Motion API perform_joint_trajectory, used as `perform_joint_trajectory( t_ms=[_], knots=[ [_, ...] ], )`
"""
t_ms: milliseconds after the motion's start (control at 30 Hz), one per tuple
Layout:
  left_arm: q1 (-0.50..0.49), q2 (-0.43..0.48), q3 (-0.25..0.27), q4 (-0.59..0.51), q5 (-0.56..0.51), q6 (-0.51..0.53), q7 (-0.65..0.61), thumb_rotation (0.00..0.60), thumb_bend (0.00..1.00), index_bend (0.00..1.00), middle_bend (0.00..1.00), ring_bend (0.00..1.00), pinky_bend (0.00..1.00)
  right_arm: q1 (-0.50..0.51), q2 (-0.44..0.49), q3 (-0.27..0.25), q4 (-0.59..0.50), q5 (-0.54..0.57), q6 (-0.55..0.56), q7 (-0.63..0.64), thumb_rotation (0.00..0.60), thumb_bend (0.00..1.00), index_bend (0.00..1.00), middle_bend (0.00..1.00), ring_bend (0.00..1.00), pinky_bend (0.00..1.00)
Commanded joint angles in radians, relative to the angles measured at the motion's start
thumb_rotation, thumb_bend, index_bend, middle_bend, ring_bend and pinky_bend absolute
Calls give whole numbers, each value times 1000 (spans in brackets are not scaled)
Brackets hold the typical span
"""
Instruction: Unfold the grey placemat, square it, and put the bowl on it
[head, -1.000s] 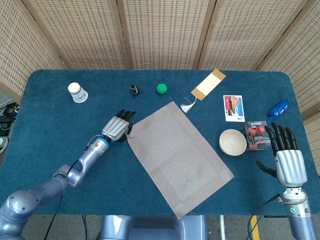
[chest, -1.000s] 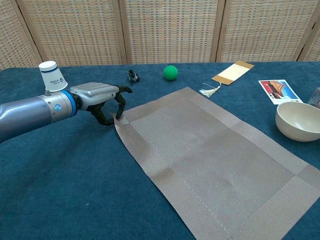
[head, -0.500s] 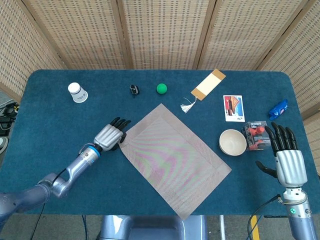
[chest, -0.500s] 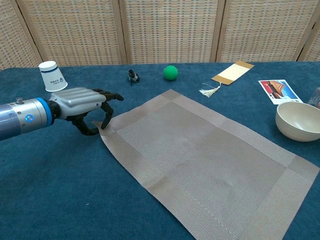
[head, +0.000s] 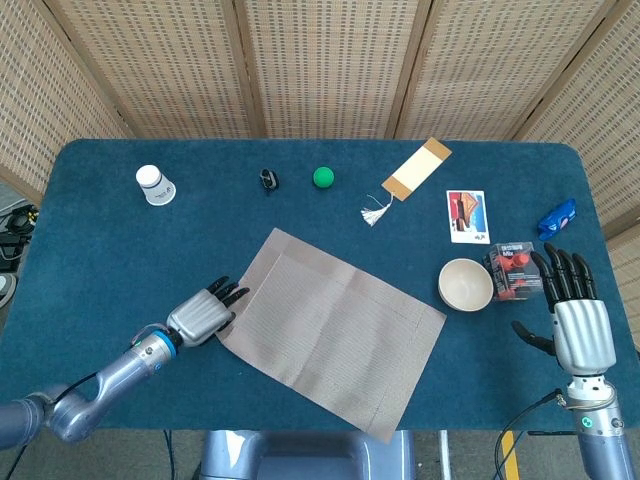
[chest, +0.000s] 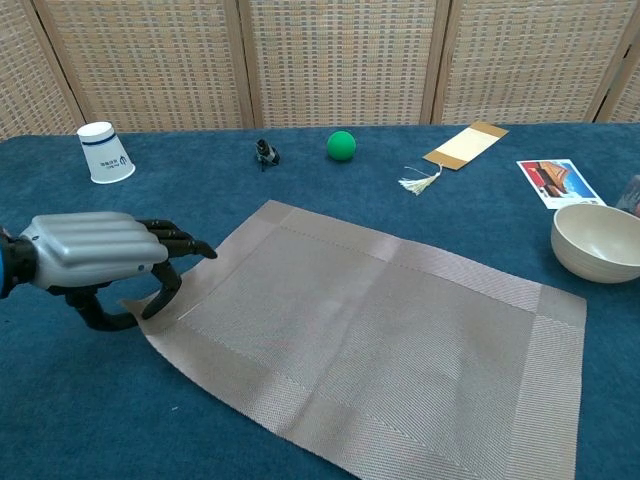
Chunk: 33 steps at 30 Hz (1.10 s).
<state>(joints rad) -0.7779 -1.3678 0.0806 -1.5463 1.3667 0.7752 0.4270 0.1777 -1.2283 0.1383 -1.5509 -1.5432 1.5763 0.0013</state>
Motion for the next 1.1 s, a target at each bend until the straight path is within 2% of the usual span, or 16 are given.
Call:
perform_joint_trajectory(
  t_ms=[33,200,400,567,767,1100],
  knots=[
    [-4,63,35,-107,-33,-43,64,600,443,725,0,0,0,-1,0,1,0,0,2,-1,600,0,21,0,0,0],
    [-25,65,41,-182,-73,-91,89,600,444,740,0,0,0,-2,0,2,0,-2,2,-2,600,0,22,0,0,0],
    [-57,-4,-9,-164,-133,-109,85,600,443,745,0,0,0,-3,0,3,1,-4,3,-4,600,0,24,0,0,0],
    [-79,-30,-5,-170,-162,-127,113,600,444,745,0,0,0,-5,2,7,4,3,3,1,600,0,24,0,0,0],
    [-93,-15,5,-218,-169,-151,89,600,443,746,0,0,0,-6,1,6,5,0,2,1,600,0,24,0,0,0],
    [-120,48,34,-313,-116,-217,24,600,443,743,0,0,0,-6,-2,4,3,-5,1,-10,600,0,27,0,0,0]
  ],
)
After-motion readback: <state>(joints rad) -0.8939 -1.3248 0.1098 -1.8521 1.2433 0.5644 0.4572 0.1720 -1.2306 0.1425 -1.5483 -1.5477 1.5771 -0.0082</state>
